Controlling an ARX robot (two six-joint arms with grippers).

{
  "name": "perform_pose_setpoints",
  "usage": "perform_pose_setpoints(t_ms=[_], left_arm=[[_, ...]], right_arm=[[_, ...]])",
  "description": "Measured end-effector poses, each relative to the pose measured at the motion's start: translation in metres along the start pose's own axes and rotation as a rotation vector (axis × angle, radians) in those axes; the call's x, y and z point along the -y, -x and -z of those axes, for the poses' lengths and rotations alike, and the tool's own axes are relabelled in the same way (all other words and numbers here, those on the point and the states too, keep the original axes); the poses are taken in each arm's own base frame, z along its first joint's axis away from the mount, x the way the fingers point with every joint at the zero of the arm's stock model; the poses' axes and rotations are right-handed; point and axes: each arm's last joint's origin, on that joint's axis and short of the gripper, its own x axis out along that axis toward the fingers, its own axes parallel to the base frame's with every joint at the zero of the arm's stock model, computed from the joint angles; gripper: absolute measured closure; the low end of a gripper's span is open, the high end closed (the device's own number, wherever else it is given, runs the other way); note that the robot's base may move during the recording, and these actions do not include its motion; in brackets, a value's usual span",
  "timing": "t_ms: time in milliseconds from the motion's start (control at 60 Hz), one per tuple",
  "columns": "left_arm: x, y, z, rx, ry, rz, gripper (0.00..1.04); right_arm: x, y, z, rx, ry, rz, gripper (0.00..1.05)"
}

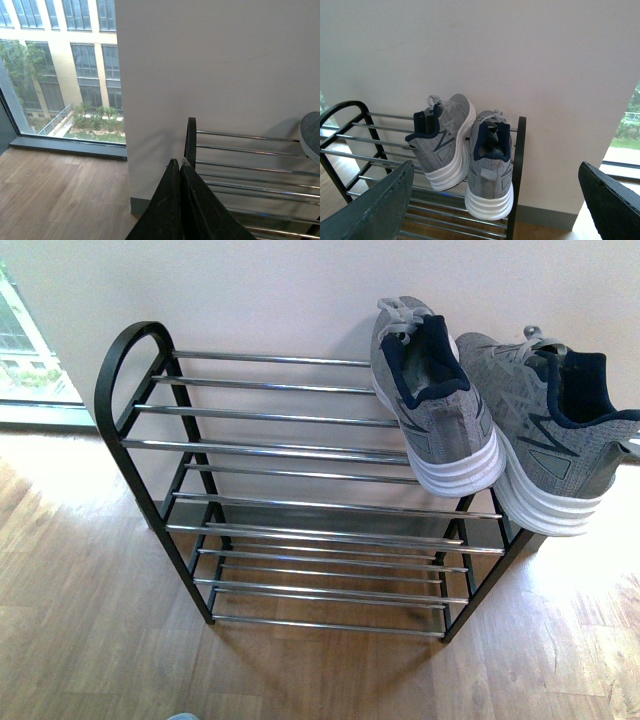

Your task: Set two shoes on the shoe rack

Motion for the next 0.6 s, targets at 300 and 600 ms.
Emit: perform_pose_setpoints(t_ms=[300, 600], left_arm=[[0.000, 0.007, 0.000, 0.001, 0.000, 0.000, 1.03], [0.000, 0.020, 0.004, -0.019, 0.000, 0.000, 1.03]], right_arm=[[0.000, 0.000, 0.000, 0.000, 0.000, 0.000, 0.09], [0.000, 0.000, 0.000, 0.000, 0.000, -0.001, 0.09]])
